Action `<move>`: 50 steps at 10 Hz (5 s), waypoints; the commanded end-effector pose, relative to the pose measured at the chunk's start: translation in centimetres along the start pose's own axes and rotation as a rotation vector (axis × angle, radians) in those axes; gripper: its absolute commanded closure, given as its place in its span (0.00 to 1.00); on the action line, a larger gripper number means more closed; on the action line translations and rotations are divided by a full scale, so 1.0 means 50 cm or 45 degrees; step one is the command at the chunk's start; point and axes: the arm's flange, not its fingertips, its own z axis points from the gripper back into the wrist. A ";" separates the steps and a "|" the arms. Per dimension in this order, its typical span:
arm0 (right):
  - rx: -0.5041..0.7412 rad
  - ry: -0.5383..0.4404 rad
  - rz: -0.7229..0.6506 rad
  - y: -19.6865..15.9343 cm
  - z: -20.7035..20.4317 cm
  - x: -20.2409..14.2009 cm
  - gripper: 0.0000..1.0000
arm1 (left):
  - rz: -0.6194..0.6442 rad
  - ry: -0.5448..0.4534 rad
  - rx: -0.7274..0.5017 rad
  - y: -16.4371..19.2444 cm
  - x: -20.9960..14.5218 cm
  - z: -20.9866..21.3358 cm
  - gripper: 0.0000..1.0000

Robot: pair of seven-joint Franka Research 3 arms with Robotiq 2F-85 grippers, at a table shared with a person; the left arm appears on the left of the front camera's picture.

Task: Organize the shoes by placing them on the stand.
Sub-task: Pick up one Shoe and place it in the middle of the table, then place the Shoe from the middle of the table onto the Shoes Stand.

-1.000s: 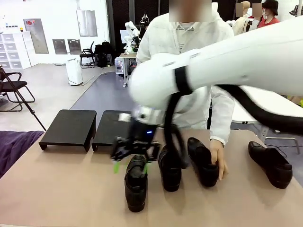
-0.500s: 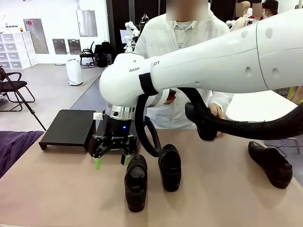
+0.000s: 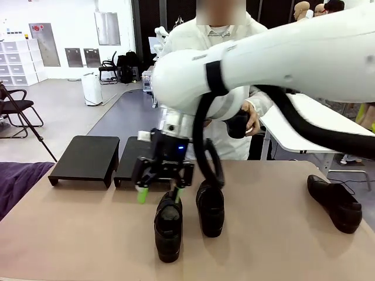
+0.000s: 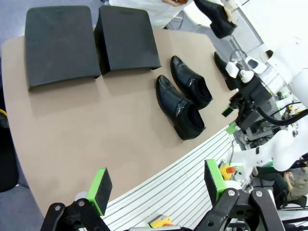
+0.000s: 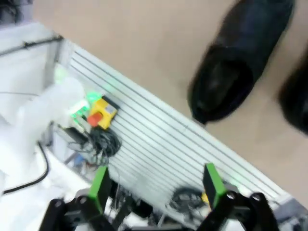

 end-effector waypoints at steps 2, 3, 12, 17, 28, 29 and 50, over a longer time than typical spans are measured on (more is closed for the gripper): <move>0.188 -0.031 -0.083 -0.222 0.124 -0.198 0.00 | -0.020 -0.012 -0.023 0.001 0.001 0.002 0.00; 0.309 -0.090 -0.092 -0.329 0.160 -0.275 0.00 | -0.020 -0.012 -0.023 0.001 0.001 0.002 0.00; 0.869 -0.749 -0.516 -0.766 0.182 -0.688 0.00 | -0.020 -0.012 -0.023 0.001 0.001 0.002 0.00; 0.869 -0.749 -0.516 -0.766 0.182 -0.688 0.00 | -0.020 -0.012 -0.023 0.001 0.001 0.002 0.00; 0.869 -0.749 -0.516 -0.766 0.182 -0.688 0.00 | -0.074 0.467 0.435 -0.370 -0.009 -0.392 0.00; 0.869 -0.749 -0.516 -0.766 0.182 -0.688 0.00 | -0.086 0.452 0.549 -0.429 -0.037 -0.469 0.00; 0.869 -0.749 -0.516 -0.766 0.182 -0.688 0.00 | 0.201 0.765 0.624 -0.494 -0.123 -1.068 0.00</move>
